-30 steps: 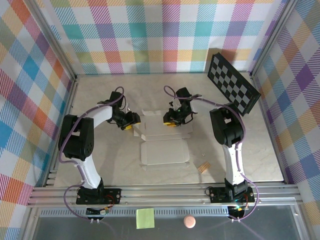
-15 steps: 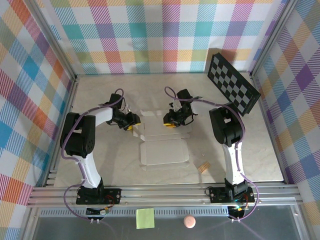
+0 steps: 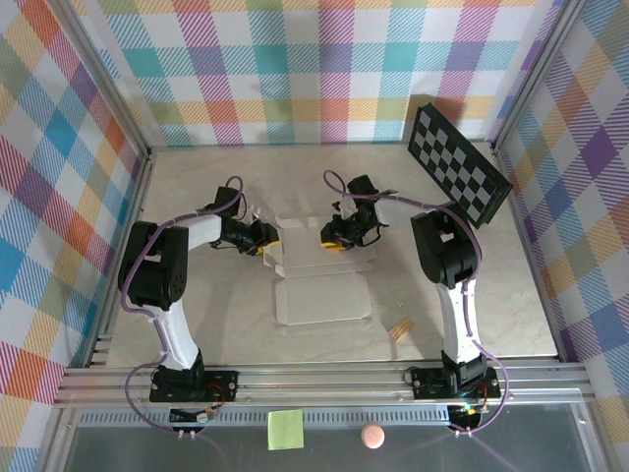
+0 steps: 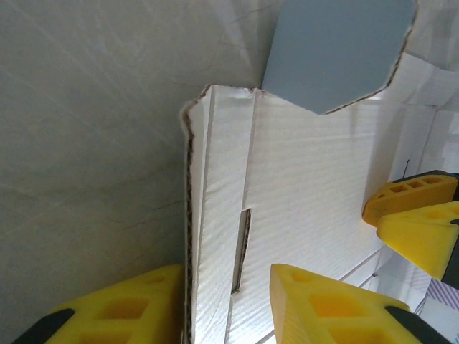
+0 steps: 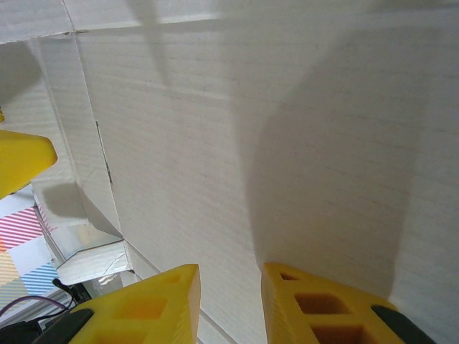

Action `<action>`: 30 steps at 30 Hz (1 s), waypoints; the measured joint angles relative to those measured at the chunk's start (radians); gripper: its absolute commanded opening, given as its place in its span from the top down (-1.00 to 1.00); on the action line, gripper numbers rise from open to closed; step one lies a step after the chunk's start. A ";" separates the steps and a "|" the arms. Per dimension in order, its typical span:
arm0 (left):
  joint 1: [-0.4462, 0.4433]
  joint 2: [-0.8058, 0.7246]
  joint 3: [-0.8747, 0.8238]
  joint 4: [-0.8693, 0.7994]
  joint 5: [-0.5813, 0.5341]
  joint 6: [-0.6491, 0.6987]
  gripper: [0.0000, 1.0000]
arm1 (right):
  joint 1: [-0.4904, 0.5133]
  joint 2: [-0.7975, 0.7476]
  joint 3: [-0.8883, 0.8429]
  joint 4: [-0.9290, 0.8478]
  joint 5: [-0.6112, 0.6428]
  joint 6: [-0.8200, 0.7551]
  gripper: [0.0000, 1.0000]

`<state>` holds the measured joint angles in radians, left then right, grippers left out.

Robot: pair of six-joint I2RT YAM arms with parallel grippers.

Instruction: Fold the paper box

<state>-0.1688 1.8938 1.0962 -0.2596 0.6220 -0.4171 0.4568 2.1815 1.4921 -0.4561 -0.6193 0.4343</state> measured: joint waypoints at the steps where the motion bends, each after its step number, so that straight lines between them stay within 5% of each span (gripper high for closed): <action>1: 0.000 0.001 0.000 0.003 0.003 -0.002 0.28 | 0.000 0.000 0.000 0.000 0.000 0.002 0.40; 9: -0.006 0.028 0.000 0.025 0.008 -0.009 0.50 | 0.000 0.000 0.000 0.000 0.000 0.003 0.40; 18: -0.009 0.024 0.001 0.027 0.006 0.017 1.00 | 0.000 0.000 -0.001 0.002 0.000 0.003 0.41; 30: -0.014 -0.238 -0.019 0.027 -0.002 0.055 1.00 | 0.001 -0.250 -0.113 0.011 0.111 -0.005 0.44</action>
<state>-0.1829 1.6554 1.0767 -0.2321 0.6201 -0.3626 0.4580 1.9312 1.3796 -0.4446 -0.5087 0.4290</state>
